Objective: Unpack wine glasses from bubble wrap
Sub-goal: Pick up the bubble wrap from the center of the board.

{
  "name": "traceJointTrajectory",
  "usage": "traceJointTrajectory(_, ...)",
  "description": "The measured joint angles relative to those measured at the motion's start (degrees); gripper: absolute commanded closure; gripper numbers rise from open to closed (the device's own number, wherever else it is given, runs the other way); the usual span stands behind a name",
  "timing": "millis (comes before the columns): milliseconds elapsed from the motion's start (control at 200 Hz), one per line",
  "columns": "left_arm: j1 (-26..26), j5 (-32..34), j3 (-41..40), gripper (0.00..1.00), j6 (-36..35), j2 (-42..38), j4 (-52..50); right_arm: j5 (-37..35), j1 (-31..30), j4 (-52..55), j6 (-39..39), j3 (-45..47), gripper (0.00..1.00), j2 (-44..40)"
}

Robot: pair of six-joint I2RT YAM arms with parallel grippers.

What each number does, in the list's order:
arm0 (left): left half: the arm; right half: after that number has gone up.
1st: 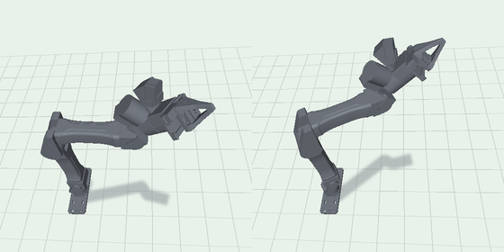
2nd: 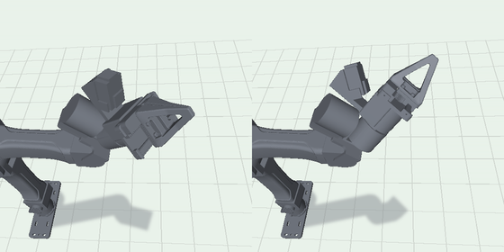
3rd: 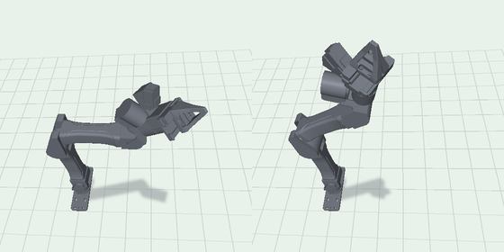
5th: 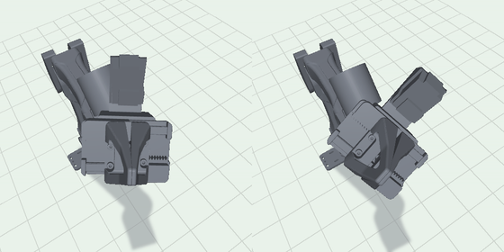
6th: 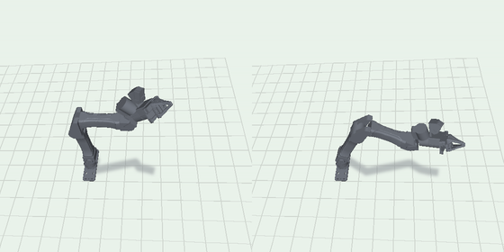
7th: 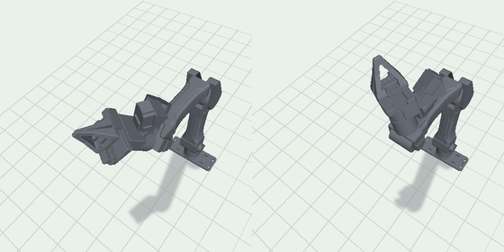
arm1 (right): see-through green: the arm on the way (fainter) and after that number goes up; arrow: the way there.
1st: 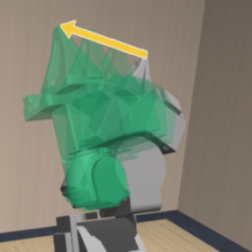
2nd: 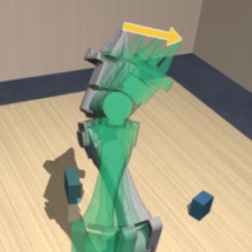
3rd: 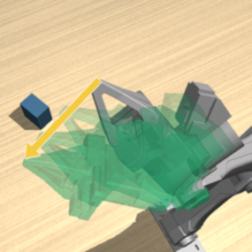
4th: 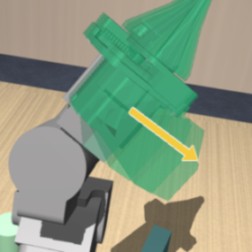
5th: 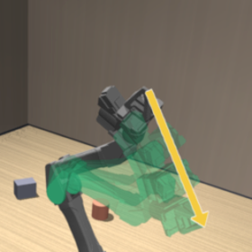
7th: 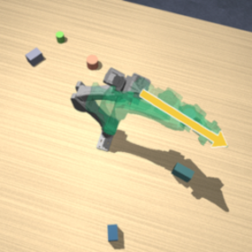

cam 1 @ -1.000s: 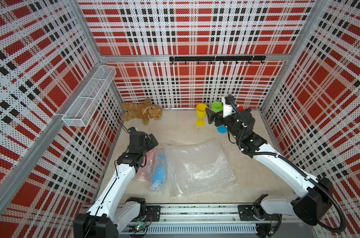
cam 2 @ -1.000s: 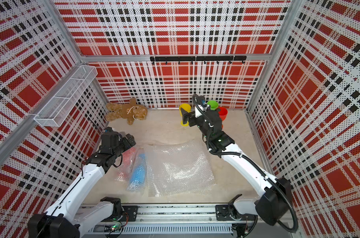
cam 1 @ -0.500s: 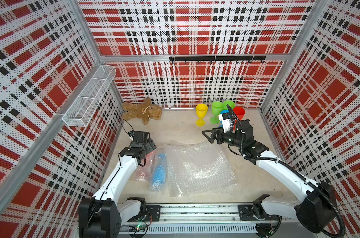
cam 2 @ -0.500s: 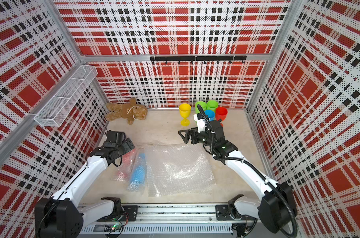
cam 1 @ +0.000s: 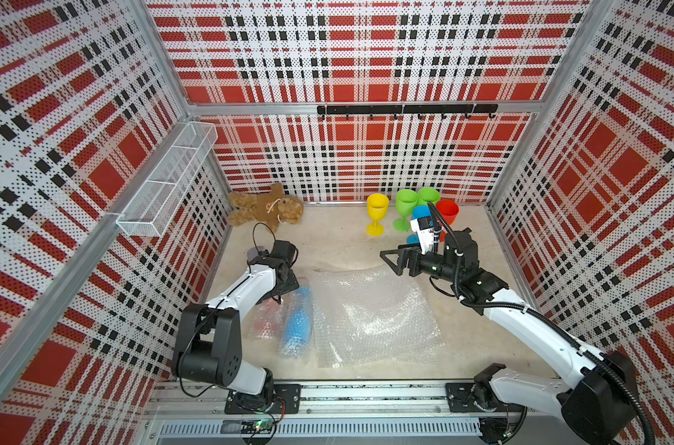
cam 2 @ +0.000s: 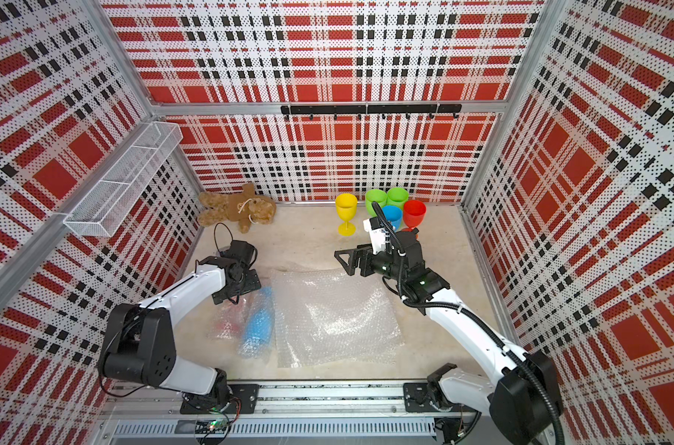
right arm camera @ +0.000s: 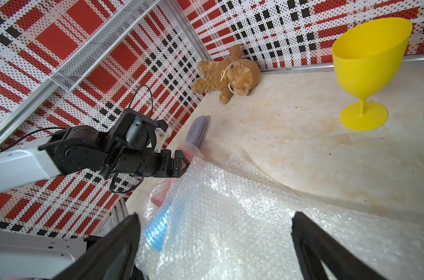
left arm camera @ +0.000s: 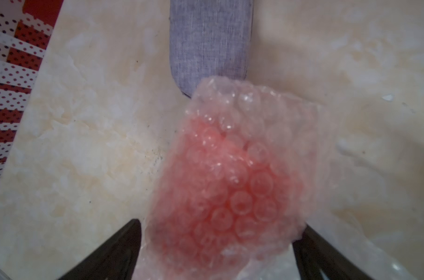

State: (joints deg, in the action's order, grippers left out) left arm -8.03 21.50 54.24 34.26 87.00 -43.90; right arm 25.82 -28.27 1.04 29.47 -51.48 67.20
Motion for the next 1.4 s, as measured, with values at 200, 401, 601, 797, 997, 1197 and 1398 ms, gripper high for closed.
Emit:
traceJointTrajectory(200, 3.0, 0.4, 1.5, 0.04, -0.7, 3.8, 1.5, 1.1, 0.0, -0.1, 0.1, 0.0, 0.00, 0.0)
traceJointTrajectory(401, 4.5, 1.6, 4.6, 0.02, -1.3, 10.0, 3.1, 2.1, -0.1, -0.1, 0.2, 0.0, 0.00, 0.1)
traceJointTrajectory(601, 5.5, 3.3, 7.0, 0.02, -1.3, 14.9, 3.5, 2.7, -0.1, -0.4, 0.2, 0.0, 0.00, 0.1)
traceJointTrajectory(797, 6.2, 3.9, 7.0, 0.17, -1.0, 15.1, 3.8, 2.7, -0.1, -0.4, 0.2, 0.0, 0.00, 0.1)
traceJointTrajectory(997, 6.2, 5.3, 7.0, 0.21, -0.3, 11.3, 2.4, 1.2, -0.2, 0.2, 0.1, -0.1, 0.00, 0.1)
traceJointTrajectory(1197, 5.9, 8.9, 11.4, 0.22, -0.2, 1.8, -1.1, -3.2, -0.9, 3.5, 0.6, -2.1, 0.00, 0.5)
traceJointTrajectory(1398, 1.7, 9.4, 17.3, 0.22, -0.4, -8.9, -1.6, -6.5, -2.6, 7.1, 0.0, -3.2, 0.00, 0.3)
